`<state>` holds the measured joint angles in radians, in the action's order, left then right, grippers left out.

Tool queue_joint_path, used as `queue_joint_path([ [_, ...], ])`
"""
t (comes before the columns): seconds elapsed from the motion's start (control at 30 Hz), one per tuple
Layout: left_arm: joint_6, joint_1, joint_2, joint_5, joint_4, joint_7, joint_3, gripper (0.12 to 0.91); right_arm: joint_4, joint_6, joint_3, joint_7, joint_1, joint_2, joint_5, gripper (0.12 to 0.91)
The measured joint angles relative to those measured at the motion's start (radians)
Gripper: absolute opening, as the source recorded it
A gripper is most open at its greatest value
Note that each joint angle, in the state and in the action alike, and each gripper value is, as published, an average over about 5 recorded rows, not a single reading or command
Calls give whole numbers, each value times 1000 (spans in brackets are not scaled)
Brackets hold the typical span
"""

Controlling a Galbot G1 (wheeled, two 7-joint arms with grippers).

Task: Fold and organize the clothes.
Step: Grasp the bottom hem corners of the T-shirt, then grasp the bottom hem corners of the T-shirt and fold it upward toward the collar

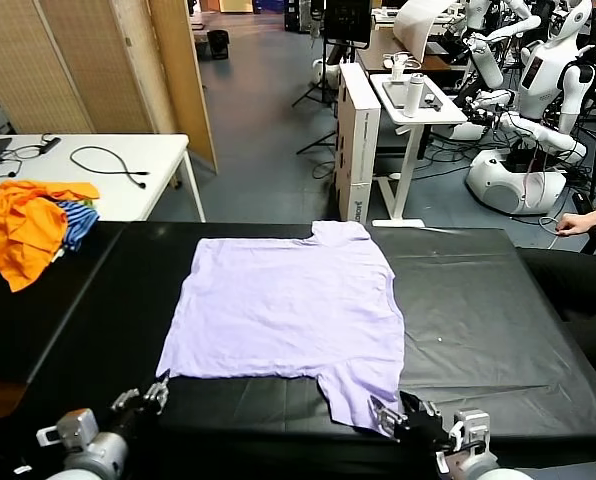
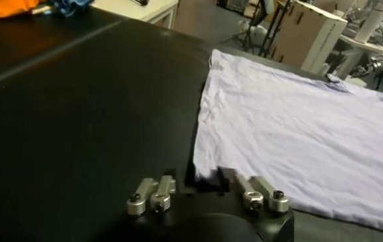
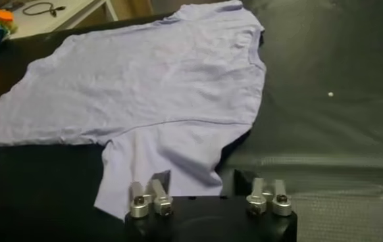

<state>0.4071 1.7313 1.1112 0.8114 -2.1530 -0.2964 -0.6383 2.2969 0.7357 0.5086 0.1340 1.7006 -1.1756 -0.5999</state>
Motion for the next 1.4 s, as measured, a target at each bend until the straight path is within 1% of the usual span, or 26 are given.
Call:
queue_joint_path([
  [0.17,3,15,-1,-1,-13,-5,-2,147,47,1,21,12,32,12,2,140],
  [0.37,12,61,-19,7,-54,-42,-23,147,135,1,55,31,98,23,1,140],
  [0.53,20,122,-27,13,-114,-54,-51,147,174,1,66,18,130,22,0,140],
  [0.67,21,160,-31,27,-151,-58,-81,147,179,1,71,-1,118,20,-5,140],
  [0.77,17,164,-23,18,-167,-49,-96,147,167,1,70,-7,85,17,-27,140],
  [0.87,4,147,-8,-14,-168,-29,-96,147,144,1,59,-5,30,14,-59,140],
  [1.0,-6,97,16,-35,-152,-15,-86,147,96,1,39,-5,-57,13,-79,140],
  [1.17,-16,15,51,-87,-121,6,-59,147,4,1,8,-5,-179,16,-107,140],
  [1.4,-28,-94,106,-131,-58,2,-9,147,-136,1,-39,0,-339,20,-136,140],
])
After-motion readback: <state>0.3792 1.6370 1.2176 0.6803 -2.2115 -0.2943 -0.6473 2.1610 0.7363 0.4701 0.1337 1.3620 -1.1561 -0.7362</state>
